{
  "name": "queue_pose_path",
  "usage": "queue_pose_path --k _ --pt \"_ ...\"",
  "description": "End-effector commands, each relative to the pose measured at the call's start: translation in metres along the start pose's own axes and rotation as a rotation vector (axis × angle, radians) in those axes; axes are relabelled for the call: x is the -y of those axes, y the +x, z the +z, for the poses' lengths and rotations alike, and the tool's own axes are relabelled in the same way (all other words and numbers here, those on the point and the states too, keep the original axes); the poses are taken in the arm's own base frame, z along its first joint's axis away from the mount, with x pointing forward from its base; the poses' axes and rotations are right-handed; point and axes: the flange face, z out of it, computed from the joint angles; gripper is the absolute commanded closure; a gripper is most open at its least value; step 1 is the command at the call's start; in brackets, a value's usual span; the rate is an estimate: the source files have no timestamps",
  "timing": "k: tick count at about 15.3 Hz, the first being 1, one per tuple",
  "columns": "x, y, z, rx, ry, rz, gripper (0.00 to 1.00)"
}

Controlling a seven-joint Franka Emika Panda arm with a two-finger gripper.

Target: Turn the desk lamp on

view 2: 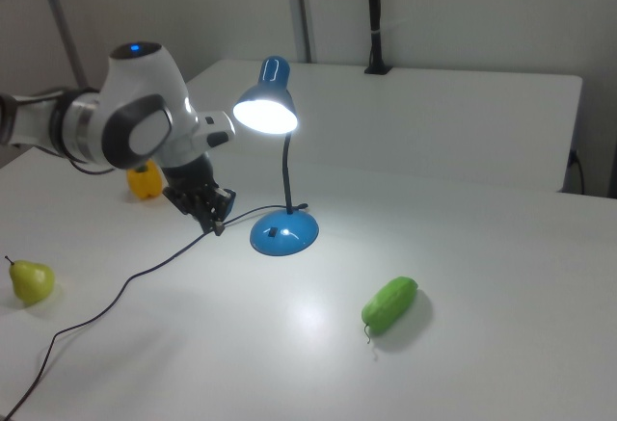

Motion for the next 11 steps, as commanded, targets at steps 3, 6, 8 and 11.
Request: queue_pose_path --k 3,6,8,11 --pt "-0.005 -0.010 -0.097 0.132 0.008 0.042 0.00" --pt "-0.008 -0.003 -0.142 0.148 0.008 0.087 0.00" --pt "-0.006 0.000 -0.170 0.143 0.020 0.103 0.00" --pt "-0.002 0.008 -0.201 0.086 0.064 0.149 0.00"
